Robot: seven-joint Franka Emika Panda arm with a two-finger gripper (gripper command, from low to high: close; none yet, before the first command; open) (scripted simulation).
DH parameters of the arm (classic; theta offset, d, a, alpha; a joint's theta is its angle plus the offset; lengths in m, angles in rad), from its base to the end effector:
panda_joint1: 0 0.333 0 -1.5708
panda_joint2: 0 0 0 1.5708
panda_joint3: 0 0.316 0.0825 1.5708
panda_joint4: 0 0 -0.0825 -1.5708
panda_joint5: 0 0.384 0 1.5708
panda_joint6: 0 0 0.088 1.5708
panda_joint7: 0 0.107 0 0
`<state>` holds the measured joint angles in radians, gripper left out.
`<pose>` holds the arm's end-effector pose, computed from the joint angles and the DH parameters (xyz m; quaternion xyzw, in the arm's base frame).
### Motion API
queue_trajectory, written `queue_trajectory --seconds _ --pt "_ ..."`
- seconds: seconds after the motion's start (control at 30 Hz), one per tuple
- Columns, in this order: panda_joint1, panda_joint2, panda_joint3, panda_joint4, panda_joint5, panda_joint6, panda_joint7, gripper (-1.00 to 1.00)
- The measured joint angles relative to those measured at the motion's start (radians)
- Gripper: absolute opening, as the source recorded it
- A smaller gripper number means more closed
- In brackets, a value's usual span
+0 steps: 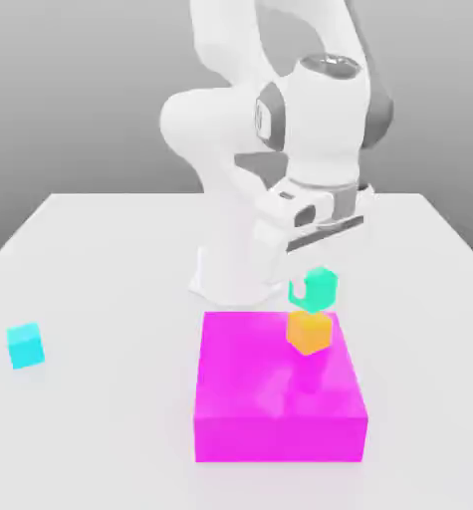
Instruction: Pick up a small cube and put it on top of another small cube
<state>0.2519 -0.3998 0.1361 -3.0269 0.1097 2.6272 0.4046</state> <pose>0.2827 0.1048 0.2547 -0.9981 0.0614 0.0005 0.0003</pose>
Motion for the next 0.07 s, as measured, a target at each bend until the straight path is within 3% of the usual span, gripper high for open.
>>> queue_trajectory --seconds 0.07 --pt "0.0 0.0 0.0 0.0 0.0 0.0 0.0 1.0"
